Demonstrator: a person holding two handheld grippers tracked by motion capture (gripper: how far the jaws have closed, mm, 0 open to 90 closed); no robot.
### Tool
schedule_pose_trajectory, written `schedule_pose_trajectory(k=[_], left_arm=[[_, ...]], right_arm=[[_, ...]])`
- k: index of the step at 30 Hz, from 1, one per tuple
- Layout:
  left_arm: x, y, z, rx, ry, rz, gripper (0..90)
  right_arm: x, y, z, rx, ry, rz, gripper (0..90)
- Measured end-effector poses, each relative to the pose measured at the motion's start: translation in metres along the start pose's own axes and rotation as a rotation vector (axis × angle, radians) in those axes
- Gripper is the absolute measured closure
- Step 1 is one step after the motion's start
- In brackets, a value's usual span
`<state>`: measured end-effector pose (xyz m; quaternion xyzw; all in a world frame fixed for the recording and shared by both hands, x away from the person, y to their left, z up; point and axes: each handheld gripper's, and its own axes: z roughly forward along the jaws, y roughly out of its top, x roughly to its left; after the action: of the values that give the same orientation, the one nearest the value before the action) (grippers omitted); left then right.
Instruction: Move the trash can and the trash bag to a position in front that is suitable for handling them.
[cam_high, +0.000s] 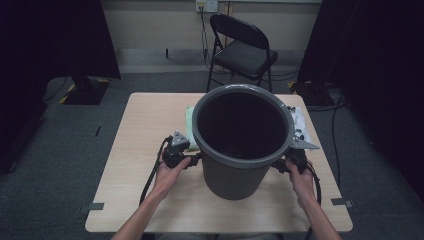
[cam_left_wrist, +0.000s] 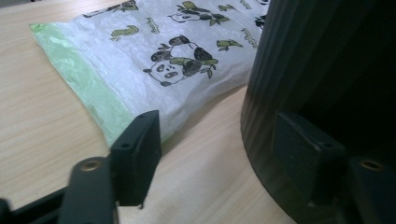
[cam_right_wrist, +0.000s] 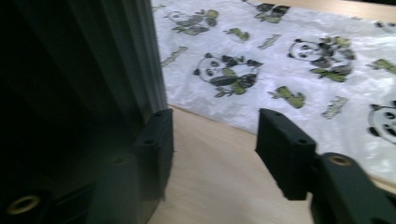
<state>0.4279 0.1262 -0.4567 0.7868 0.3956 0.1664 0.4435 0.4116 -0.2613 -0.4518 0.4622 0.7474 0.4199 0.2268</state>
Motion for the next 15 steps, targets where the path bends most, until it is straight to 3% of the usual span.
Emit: schedule_pose_trajectory(k=[7,15], left_arm=[[-0.002,-0.008,-0.013,0.012,-0.027,-0.026,47.2],[-0.002,-0.021,-0.035,0.036,-0.086,-0.023,46.9]], right_arm=[[0.007,-0.002,-0.004,0.020,0.063,-0.009,48.6],[0.021,-0.008,-0.012,0.042,0.124,-0.026,46.8]])
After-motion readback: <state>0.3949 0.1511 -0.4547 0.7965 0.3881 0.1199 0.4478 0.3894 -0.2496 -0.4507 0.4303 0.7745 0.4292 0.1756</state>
